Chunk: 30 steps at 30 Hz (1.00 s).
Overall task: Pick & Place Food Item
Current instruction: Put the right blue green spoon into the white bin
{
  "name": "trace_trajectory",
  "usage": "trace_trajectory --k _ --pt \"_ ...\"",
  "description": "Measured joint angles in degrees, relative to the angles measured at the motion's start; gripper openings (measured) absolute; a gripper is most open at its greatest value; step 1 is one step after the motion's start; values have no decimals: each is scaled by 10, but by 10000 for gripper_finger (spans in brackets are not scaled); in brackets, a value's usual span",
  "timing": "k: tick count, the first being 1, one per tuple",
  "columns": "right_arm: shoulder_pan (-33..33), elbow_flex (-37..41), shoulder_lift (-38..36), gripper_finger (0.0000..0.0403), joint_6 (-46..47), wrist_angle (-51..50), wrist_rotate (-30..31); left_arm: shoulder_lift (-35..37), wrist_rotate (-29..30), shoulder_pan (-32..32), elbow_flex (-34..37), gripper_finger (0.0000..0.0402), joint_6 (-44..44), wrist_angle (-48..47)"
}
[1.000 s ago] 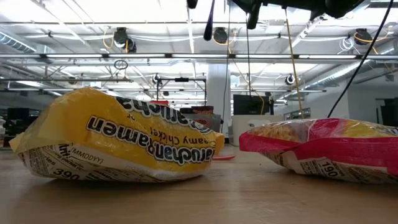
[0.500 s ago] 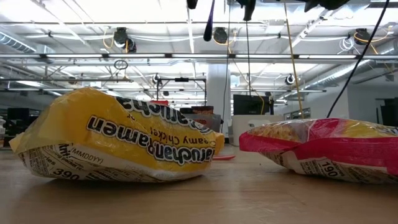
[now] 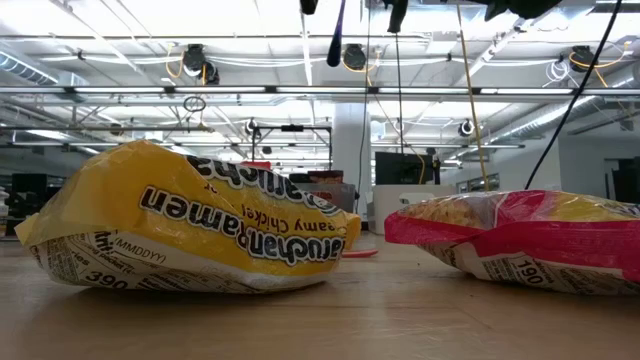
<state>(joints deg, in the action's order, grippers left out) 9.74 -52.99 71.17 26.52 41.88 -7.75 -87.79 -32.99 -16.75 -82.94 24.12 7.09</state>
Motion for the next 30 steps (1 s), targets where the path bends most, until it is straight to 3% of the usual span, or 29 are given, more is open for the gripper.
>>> trace_trajectory --k 17,26,30 --pt "-1 0 0 16 -11 2 -15 0 0 0 0 5 6 -2" --pt "0 0 0 4 -9 2 -30 0 -2 0 0 6 7 -3" --pt "0 0 0 2 -1 0 -27 0 4 0 0 29 0 -3"
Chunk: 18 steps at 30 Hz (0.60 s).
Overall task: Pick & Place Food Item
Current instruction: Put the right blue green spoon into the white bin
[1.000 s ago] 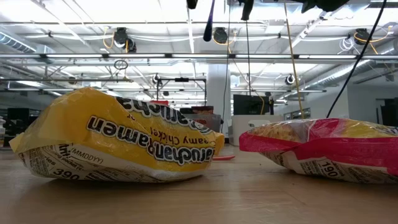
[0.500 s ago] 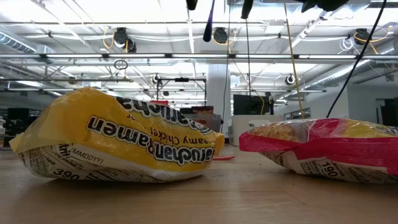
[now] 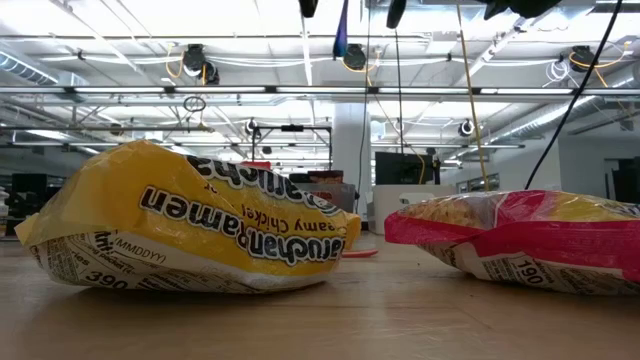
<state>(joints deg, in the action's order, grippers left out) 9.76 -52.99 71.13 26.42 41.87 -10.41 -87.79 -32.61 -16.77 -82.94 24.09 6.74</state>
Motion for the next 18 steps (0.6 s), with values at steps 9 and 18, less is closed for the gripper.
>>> trace_trajectory --k 9,18 --pt "0 0 0 1 2 -4 2 0 -5 -6 0 94 23 5" --pt "-1 1 1 0 3 -3 -1 1 -23 -35 0 180 82 43"
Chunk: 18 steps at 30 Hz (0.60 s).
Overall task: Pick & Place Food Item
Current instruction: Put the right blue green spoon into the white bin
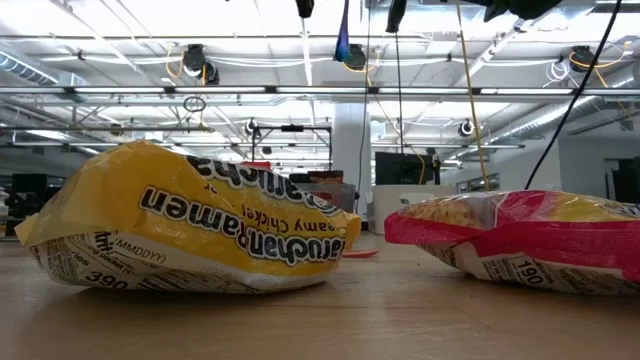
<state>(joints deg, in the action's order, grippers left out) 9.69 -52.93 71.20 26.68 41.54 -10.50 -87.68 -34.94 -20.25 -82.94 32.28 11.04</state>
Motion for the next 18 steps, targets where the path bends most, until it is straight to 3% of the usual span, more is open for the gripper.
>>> trace_trajectory --k 5,11,18 --pt "0 -16 -5 0 -5 -28 -15 5 -34 -29 0 219 18 32" --pt "0 -126 -7 0 -81 -249 -17 64 -52 -81 0 229 10 -4" --pt "45 -228 -7 0 -146 -411 -20 186 59 -105 -1 230 -130 -154"
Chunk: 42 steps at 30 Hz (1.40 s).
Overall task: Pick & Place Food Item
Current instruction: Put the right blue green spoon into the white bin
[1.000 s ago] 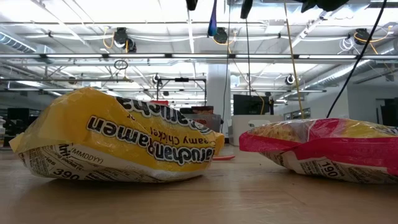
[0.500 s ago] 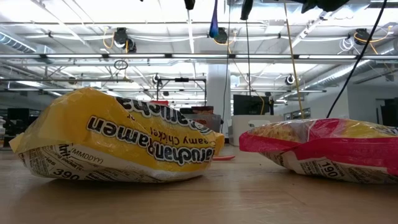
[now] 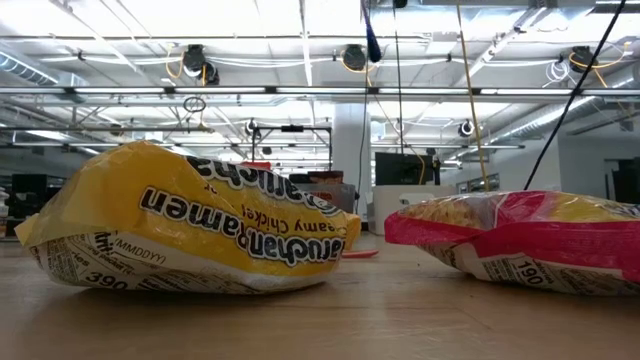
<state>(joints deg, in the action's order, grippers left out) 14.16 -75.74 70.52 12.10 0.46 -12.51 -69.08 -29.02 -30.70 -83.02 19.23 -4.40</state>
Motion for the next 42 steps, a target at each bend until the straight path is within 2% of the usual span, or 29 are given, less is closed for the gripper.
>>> trace_trajectory --k 8,13,22,32,36,42 --pt "82 -89 40 0 -65 -126 -40 71 20 2 0 230 -31 -115" --pt "128 -127 83 0 -102 -196 -72 74 21 13 0 230 -42 -165" --pt "166 -177 159 0 -231 -325 -69 68 22 38 0 230 -49 -181" --pt "177 -193 175 0 -409 -414 28 69 51 57 0 230 -41 -186" --pt "198 -192 175 0 -443 -437 52 67 55 57 0 230 -37 -191" --pt "225 -192 186 0 -449 -456 51 51 73 62 1 230 -37 -191"
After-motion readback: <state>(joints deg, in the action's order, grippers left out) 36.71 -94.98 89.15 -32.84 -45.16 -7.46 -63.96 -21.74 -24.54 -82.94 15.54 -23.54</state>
